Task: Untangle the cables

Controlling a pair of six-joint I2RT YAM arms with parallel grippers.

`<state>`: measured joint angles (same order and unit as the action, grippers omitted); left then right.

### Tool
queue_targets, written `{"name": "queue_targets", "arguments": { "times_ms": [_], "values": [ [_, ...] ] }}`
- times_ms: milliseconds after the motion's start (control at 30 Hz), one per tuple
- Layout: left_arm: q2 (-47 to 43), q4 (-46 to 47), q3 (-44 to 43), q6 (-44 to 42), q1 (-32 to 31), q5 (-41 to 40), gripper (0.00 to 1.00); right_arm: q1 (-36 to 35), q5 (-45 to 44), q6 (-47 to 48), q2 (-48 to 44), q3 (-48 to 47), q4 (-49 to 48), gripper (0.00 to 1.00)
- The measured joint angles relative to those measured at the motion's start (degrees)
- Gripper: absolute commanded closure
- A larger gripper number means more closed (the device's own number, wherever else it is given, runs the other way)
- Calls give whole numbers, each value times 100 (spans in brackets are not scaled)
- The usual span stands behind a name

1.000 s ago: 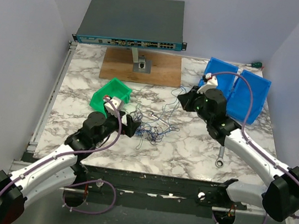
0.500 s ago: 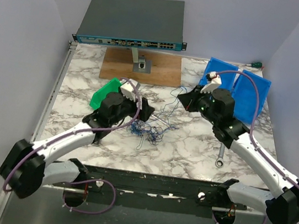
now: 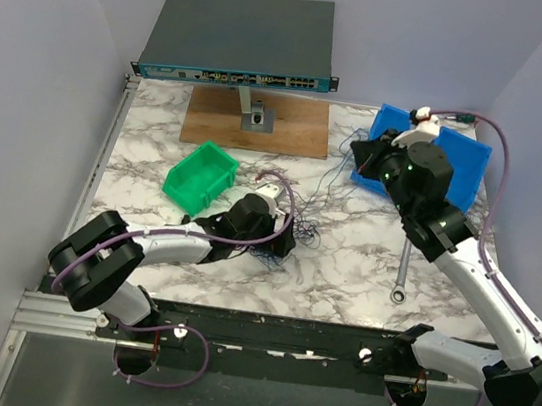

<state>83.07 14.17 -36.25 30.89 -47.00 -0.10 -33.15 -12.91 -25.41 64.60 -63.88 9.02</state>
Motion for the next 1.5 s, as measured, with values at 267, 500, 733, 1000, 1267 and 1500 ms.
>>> {"name": "queue_targets", "arguments": {
  "times_ms": [267, 500, 733, 1000, 1267, 1500],
  "values": [
    [79, -199, 299, 319, 17, -199, 41, 0, -380, 98, 79, -1416, 260, 99],
    [131, -212, 372, 354, 17, -177, 49, 0, -782, 308, 227, -2157, 533, 99],
    [-638, -529, 713, 424, 17, -214, 76, 0, -1530, 671, 678, -3032, 772, 99],
    [-1808, -1165, 699, 313, 17, -479, 91, 48, -2323, 754, 1086, -3241, 1073, 99],
    [-2164, -1617, 837, 280, 92, -957, 80, 955, -2409, 704, 1720, -3818, 1388, 99],
    [-2813, -1733, 916, 133, 120, -1038, 73, 997, -2459, 721, 2179, -4266, 1384, 99]
  ]
}}
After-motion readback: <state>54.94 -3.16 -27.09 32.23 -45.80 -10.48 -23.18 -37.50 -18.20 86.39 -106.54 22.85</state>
